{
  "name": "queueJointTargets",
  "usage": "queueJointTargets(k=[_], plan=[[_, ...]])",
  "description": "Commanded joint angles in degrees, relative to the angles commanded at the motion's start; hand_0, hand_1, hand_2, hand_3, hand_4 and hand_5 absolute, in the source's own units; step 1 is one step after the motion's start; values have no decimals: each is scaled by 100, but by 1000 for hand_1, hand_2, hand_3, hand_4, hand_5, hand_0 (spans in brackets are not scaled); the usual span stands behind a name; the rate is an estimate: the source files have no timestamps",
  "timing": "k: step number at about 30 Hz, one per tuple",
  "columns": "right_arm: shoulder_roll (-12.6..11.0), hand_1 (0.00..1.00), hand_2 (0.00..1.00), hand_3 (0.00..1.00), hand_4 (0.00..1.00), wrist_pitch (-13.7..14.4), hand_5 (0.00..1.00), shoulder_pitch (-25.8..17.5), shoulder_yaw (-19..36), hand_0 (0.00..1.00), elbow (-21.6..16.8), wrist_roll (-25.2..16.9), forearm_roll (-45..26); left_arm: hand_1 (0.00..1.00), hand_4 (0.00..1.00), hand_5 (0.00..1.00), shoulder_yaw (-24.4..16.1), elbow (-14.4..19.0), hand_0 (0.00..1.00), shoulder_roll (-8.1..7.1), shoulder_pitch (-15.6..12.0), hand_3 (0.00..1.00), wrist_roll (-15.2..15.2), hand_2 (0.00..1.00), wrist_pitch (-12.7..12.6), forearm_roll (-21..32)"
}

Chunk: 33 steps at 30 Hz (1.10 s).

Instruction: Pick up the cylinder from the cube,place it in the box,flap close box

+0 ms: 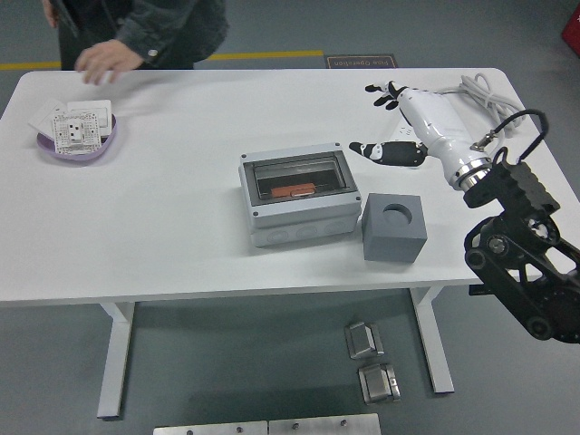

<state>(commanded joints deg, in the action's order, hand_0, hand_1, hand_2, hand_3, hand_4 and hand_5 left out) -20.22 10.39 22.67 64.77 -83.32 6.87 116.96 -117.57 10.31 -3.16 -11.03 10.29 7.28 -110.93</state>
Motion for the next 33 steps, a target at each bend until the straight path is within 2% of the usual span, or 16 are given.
queueJointTargets(k=[6, 8, 9, 13, 18, 24, 33], plan=[[243, 667, 700, 824, 945, 407, 467, -673, 1057, 655, 128, -415, -66, 655, 486, 68, -33, 0, 679, 0, -14, 586, -10, 566, -1, -15], [318, 667, 700, 824, 945, 590, 467, -846, 1398, 655, 245, -647, -293, 655, 486, 68, -30, 0, 679, -9, -15, 586, -16, 566, -4, -4], [347, 666, 694, 763, 951, 669, 470, -902, 1526, 674, 329, -750, -410, 655, 486, 69, -25, 0, 679, -13, -14, 585, -17, 565, -5, 3], [462, 666, 694, 763, 951, 915, 470, -1071, 1981, 674, 736, -1272, -1105, 655, 486, 69, 17, 0, 679, -25, -5, 585, -26, 565, -11, 53], [572, 671, 699, 749, 954, 962, 474, -1216, 2056, 678, 1179, -2015, -2263, 655, 486, 66, 58, 0, 680, -32, -13, 585, -34, 564, -15, 102], [645, 676, 704, 748, 958, 925, 478, -1282, 1980, 693, 1312, -2657, -3420, 654, 486, 68, 83, 0, 680, -18, -44, 584, -39, 563, -18, 141], [639, 692, 714, 749, 964, 900, 479, -1338, 1971, 717, 1273, -2840, -4497, 652, 487, 61, 74, 0, 680, -14, -32, 584, -55, 563, -16, 148]])
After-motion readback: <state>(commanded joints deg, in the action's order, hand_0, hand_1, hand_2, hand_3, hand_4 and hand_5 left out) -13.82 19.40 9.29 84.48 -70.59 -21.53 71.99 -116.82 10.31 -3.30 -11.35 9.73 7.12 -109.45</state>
